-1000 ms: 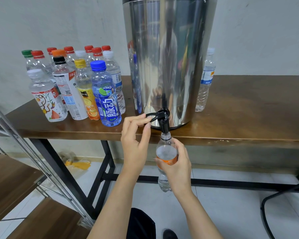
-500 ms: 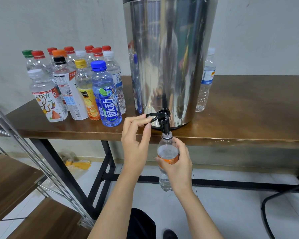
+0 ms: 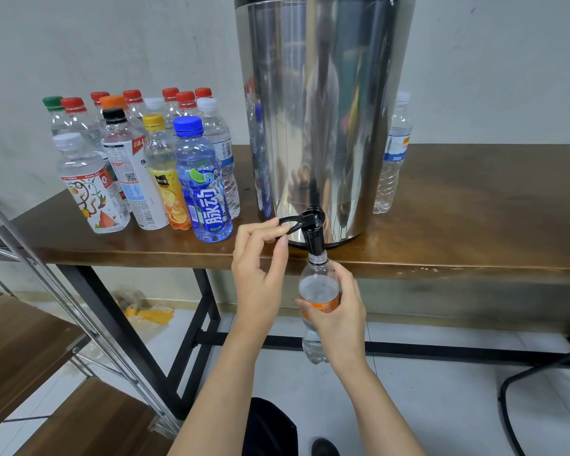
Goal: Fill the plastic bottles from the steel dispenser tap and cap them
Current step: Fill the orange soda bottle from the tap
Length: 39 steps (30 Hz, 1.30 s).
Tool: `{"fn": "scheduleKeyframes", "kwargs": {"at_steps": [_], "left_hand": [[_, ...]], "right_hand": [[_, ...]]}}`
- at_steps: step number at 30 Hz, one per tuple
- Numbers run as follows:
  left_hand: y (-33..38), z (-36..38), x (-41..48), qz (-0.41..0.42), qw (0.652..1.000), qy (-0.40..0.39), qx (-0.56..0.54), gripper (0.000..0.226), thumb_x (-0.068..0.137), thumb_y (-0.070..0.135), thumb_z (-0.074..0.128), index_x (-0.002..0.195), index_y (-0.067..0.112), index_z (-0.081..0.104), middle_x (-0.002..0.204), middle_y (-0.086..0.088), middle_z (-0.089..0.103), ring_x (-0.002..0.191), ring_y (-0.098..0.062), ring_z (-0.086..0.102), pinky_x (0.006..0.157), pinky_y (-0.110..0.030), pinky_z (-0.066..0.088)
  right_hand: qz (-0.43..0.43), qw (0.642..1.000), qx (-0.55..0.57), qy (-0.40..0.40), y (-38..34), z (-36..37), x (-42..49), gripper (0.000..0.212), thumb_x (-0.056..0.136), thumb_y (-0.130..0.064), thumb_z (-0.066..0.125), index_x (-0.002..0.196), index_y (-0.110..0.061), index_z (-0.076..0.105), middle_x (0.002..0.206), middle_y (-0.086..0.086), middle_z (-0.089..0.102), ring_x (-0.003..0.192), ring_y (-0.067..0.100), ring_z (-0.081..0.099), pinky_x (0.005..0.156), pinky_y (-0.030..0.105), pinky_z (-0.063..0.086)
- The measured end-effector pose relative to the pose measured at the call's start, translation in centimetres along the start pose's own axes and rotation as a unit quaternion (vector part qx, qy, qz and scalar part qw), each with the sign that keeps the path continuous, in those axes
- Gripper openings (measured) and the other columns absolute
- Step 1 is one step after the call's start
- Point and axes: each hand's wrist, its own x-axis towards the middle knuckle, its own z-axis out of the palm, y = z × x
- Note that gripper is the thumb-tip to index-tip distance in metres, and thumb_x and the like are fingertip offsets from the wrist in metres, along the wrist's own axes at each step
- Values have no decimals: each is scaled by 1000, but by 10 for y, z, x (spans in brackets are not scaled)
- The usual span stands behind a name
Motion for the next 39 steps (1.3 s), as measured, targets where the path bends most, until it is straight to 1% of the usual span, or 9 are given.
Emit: {"fn": "scheduleKeyframes", "kwargs": {"at_steps": [4, 6, 9, 13, 19, 25, 28, 32, 39], "left_hand": [[-1, 0, 0, -1, 1000, 0, 0, 17, 94, 6, 60, 106, 17, 67, 108, 4, 59, 114, -4, 56, 98, -15, 38], [-1, 0, 0, 1, 1000, 0, 0, 18, 94, 6, 60, 106, 17, 67, 108, 2, 59, 115, -4, 56, 98, -16, 39], [0, -1, 0, 1, 1000, 0, -1, 18, 95, 6, 59, 106, 17, 67, 109, 3, 59, 115, -5, 56, 99, -16, 40], [0, 0, 0, -2, 1000, -1, -3, 18, 94, 6, 60, 106, 18, 67, 109, 4, 59, 115, -5, 57, 98, -17, 40], [0, -1, 0, 3, 1000, -1, -5, 16, 95, 10, 59, 106, 18, 67, 109, 6, 58, 115, -5, 56, 99, -16, 39], [-2, 0, 0, 4, 1000, 1, 2, 16, 94, 4, 59, 105, 13, 68, 108, 4, 58, 114, -4, 56, 98, -15, 39], [-2, 0, 0, 5, 1000, 1, 4, 17, 94, 4, 59, 105, 13, 68, 108, 2, 58, 113, -3, 56, 97, -13, 38], [-2, 0, 1, 4, 1000, 2, 5, 17, 94, 4, 60, 105, 14, 68, 108, 1, 58, 113, -2, 56, 97, -13, 38], [-1, -1, 0, 5, 1000, -2, 6, 18, 94, 3, 60, 105, 14, 67, 109, 0, 59, 113, 0, 55, 97, -12, 37]], "right_hand": [[-1, 1000, 1, 4, -2, 0, 0, 76, 70, -14, 88, 130, -40, 49, 128, -20, 53, 120, 1, 49, 99, 23, 46], [-3, 1000, 3, 4, -2, 0, 0, 76, 70, -14, 89, 129, -40, 49, 128, -21, 53, 119, 1, 49, 100, 25, 47], [-4, 1000, 5, 5, -2, 0, 0, 76, 70, -15, 89, 126, -46, 47, 127, -24, 53, 117, -3, 49, 96, 18, 45], [-8, 1000, 5, 0, -2, 1, 0, 77, 70, -14, 88, 121, -51, 44, 121, -32, 49, 113, -16, 44, 88, 5, 40], [-8, 1000, 6, -3, 0, 1, 0, 77, 70, -14, 89, 123, -49, 45, 123, -28, 51, 113, -16, 45, 88, 5, 40], [-11, 1000, 4, 0, 1, 2, 2, 77, 69, -14, 89, 123, -48, 46, 123, -27, 52, 114, -13, 47, 87, 6, 41], [-12, 1000, 0, 0, 0, 2, 2, 78, 69, -14, 89, 121, -50, 44, 122, -30, 51, 113, -16, 45, 86, 5, 40], [-9, 1000, -2, 0, 1, 2, 2, 77, 70, -15, 89, 125, -46, 46, 124, -26, 52, 113, -18, 44, 86, 4, 39], [-10, 1000, -1, 2, 1, 2, 1, 77, 69, -15, 89, 125, -46, 46, 125, -25, 52, 115, -8, 49, 91, 12, 44]]}}
